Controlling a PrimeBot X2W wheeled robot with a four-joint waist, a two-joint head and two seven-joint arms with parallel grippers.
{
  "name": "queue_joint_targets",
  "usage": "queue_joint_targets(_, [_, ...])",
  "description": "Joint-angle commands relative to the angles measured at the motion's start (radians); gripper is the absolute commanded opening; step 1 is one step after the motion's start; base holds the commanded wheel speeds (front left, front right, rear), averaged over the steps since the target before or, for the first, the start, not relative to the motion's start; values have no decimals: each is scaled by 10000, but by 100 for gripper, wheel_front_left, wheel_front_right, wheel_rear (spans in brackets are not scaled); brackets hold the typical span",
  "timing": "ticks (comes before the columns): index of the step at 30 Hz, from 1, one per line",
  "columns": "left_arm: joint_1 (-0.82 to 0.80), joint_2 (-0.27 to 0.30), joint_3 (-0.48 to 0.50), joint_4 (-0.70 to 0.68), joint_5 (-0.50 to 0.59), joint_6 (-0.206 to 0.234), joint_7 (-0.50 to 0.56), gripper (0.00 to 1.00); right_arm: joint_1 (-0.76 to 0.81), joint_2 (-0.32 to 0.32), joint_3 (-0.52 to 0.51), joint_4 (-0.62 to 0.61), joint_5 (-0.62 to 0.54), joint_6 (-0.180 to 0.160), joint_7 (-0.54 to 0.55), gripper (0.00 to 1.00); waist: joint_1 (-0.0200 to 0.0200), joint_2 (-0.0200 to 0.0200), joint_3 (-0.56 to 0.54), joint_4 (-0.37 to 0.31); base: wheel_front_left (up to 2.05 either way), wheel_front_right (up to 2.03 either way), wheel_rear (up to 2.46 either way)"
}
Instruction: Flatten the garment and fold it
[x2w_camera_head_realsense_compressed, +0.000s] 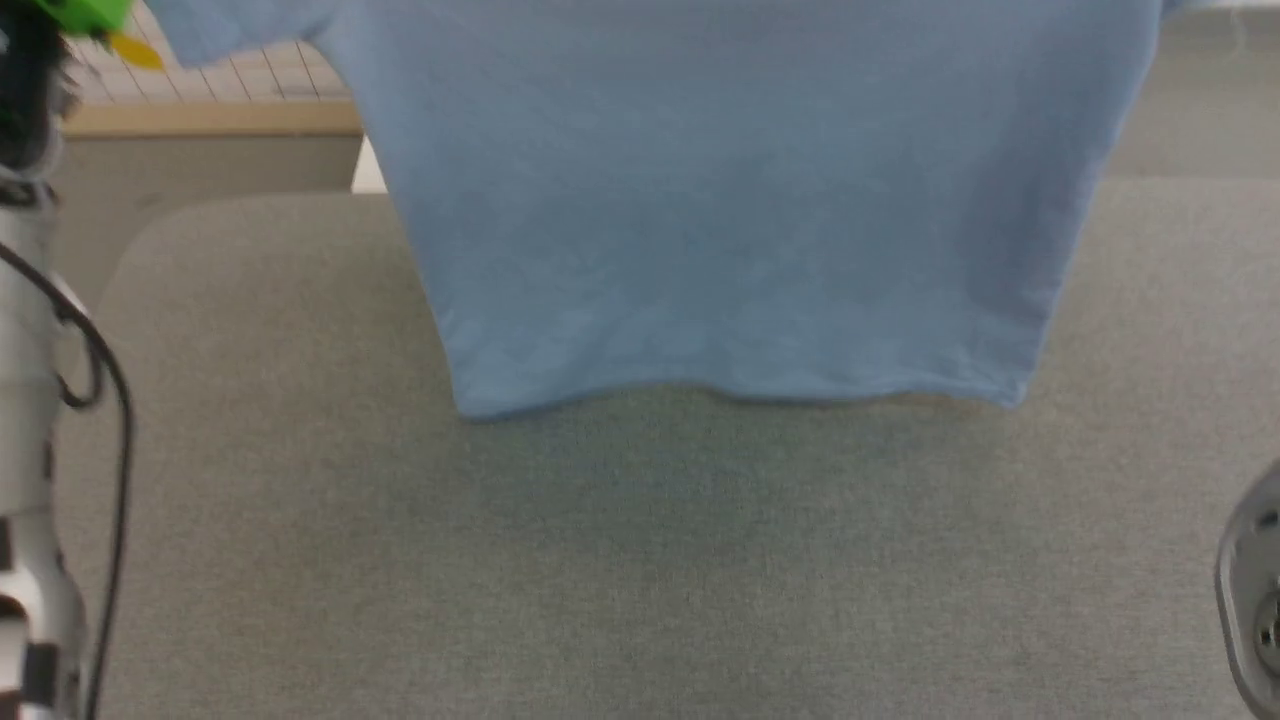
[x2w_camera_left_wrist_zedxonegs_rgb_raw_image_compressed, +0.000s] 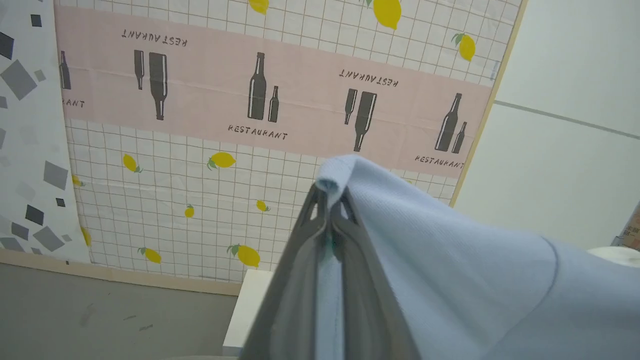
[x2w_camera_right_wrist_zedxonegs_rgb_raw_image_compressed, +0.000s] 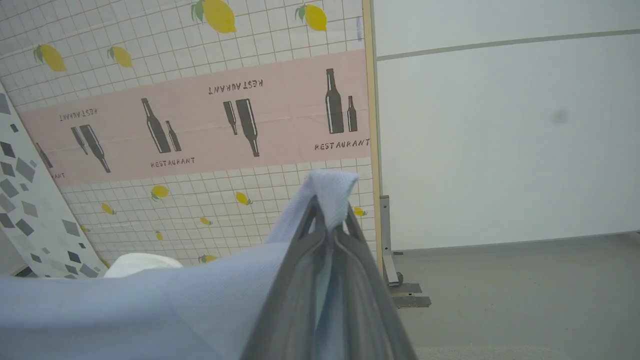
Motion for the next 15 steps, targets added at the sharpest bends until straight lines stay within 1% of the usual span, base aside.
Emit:
queue_joint_targets(1, [-582,144,58,142,40,-51,28,0,-617,198,-257,95,-362,-13,-98,0,1,42,1341,-92,0,0,0])
queue_joint_targets(6, [-2286,475,78,669,246,-130,-11,0,-2585,759,-1129,466,-1706,-13,-430,0,1,42,2963,-148,0,0,0])
queue_joint_targets(9, [-3280,689,61,907,448,-142,-106,0,-3695,878,-1580,648,-2407,-13,-793,0,1,42,3691,-214,0,0,0])
queue_joint_targets(12, [-4218,792,38,1054,632,-179,-388,0,-4716,894,-1670,1202,-2425,-13,-1277,0,1,42,4235,-204,0,0,0])
queue_joint_targets(15, [-4939,865,-11,1232,808,-259,-733,0,-5421,896,-1609,1831,-2434,-13,-1791,0,1,42,4564,-204,0,0,0])
